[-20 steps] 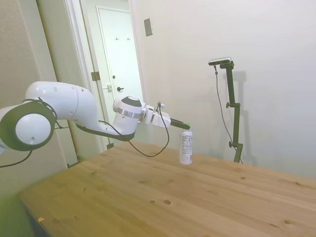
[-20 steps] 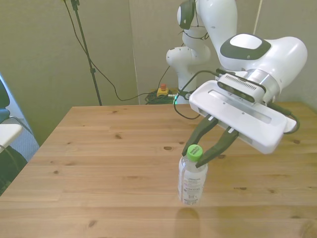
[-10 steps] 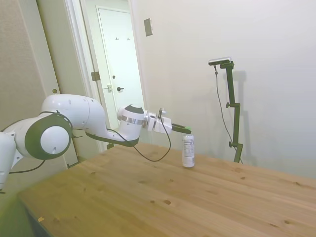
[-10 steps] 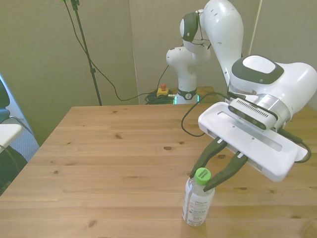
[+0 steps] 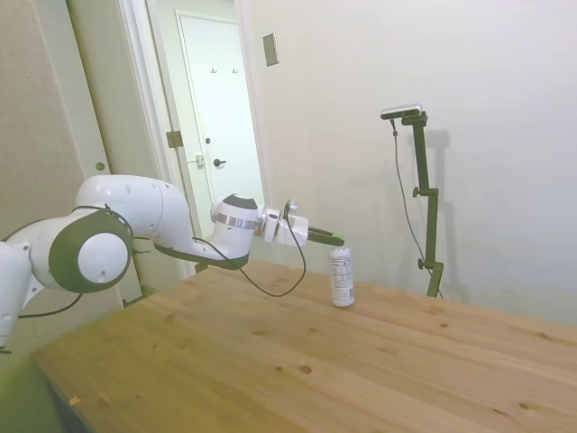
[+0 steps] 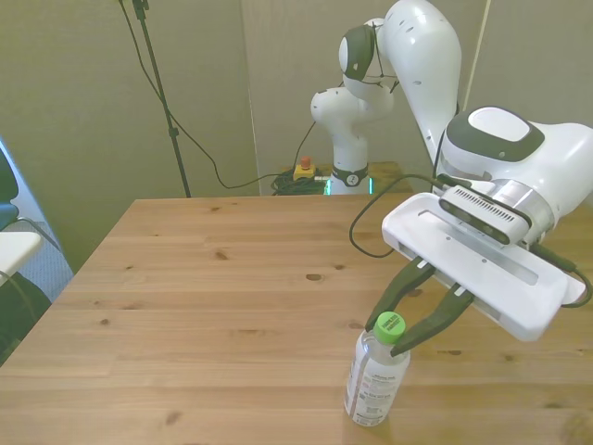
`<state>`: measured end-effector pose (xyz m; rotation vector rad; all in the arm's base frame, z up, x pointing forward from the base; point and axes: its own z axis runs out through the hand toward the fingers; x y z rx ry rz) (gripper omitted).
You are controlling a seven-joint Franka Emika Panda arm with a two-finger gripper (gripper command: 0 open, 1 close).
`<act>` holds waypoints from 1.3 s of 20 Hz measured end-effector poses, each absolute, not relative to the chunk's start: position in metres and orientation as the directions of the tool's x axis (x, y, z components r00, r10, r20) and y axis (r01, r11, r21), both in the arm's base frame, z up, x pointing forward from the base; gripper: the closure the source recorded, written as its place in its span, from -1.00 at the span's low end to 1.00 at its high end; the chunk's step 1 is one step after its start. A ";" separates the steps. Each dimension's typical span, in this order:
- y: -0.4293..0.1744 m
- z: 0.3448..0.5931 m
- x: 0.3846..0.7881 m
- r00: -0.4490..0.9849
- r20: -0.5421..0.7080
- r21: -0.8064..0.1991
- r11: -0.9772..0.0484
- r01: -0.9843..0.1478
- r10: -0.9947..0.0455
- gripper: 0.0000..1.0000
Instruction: Stand the water bottle
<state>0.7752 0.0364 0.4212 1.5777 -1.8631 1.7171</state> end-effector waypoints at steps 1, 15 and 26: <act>0.036 0.421 0.775 -0.432 0.702 -0.631 -0.213 -0.746 -0.566 -1.00; 0.037 0.416 0.771 -0.421 0.705 -0.619 -0.205 -0.758 -0.571 -1.00; 0.075 0.480 0.685 -0.154 0.639 -0.483 -0.237 -0.843 -0.754 -1.00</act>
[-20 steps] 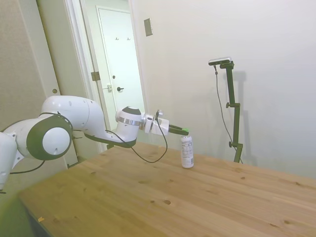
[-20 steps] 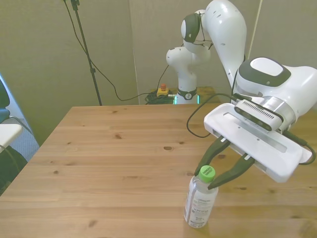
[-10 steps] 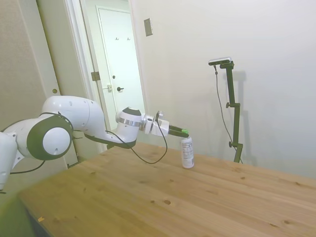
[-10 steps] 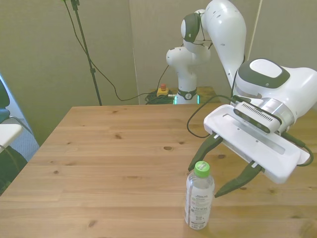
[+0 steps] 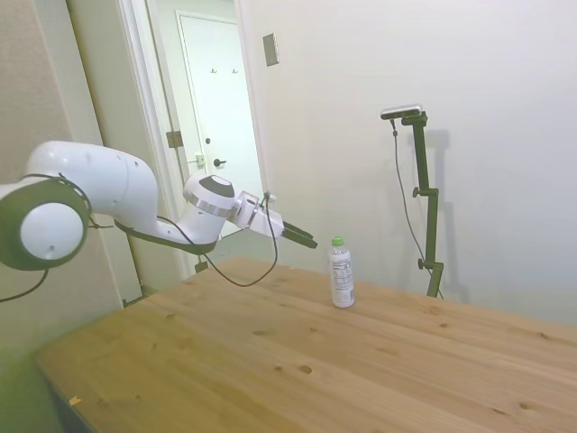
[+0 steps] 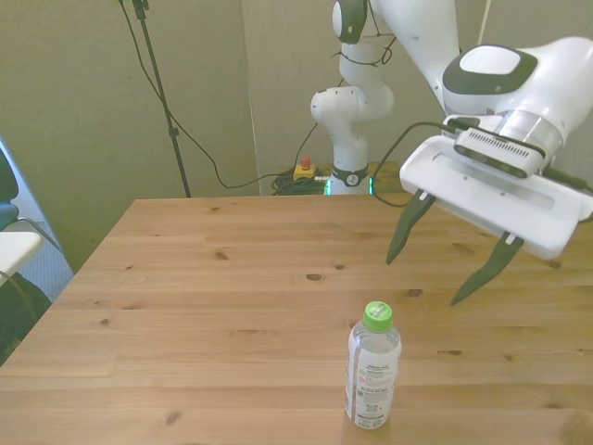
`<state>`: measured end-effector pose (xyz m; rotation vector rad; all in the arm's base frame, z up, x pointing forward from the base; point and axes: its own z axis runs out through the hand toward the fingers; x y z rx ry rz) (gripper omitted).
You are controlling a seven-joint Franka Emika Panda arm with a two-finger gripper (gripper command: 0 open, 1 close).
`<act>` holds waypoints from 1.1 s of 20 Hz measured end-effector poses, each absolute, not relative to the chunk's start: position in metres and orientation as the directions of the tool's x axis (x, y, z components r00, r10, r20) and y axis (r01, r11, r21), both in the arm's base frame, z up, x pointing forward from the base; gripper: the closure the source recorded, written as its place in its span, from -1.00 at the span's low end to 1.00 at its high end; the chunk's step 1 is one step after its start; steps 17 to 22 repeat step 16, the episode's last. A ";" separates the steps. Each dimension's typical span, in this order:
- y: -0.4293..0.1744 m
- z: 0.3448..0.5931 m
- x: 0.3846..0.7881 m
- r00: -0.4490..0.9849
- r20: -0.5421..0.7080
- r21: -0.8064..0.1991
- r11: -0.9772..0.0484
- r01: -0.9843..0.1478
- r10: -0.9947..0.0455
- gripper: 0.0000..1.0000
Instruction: Stand the water bottle
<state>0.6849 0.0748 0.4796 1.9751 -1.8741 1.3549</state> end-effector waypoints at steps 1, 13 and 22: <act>0.076 0.482 0.672 -0.113 0.627 -0.460 -0.249 -0.852 -0.771 -1.00; 0.072 0.500 0.543 0.422 0.366 -0.196 -0.513 -0.836 -0.829 -1.00; 0.066 0.502 0.527 0.531 0.263 -0.178 -0.582 -0.794 -0.805 -1.00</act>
